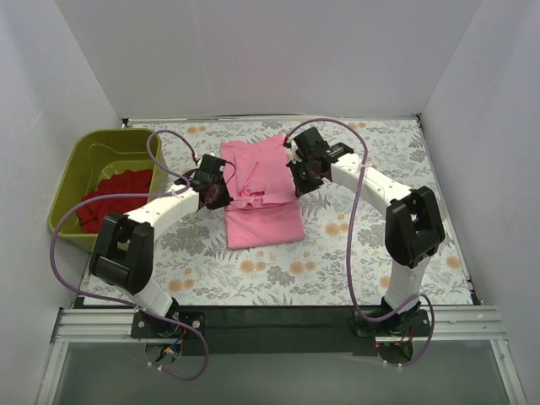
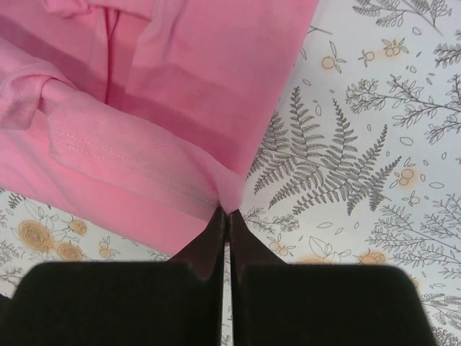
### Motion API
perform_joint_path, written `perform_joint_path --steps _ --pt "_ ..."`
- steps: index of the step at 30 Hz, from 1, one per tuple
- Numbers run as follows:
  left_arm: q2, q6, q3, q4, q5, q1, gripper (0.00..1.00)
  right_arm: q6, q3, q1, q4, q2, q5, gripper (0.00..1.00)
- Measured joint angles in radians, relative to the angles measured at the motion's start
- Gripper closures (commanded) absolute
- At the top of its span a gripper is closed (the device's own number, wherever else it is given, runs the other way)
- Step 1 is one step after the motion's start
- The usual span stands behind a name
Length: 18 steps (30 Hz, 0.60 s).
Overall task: Fold and stack the t-shirts
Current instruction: Fold the tshirt
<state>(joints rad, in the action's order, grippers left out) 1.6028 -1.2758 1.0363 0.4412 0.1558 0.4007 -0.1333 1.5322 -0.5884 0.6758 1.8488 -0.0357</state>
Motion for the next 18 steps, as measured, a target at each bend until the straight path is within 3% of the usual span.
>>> perform_joint_path --steps 13,16,18 --pt "0.121 0.021 0.002 -0.097 -0.013 -0.028 1.00 0.002 0.017 0.018 -0.096 0.105 0.005 0.99" --pt "0.153 0.024 0.003 -0.111 -0.013 -0.028 0.93 -0.001 0.017 0.020 -0.113 0.132 0.008 0.92" --pt "0.159 0.030 0.005 -0.116 -0.013 -0.028 0.78 -0.003 0.016 0.021 -0.124 0.140 0.015 0.87"
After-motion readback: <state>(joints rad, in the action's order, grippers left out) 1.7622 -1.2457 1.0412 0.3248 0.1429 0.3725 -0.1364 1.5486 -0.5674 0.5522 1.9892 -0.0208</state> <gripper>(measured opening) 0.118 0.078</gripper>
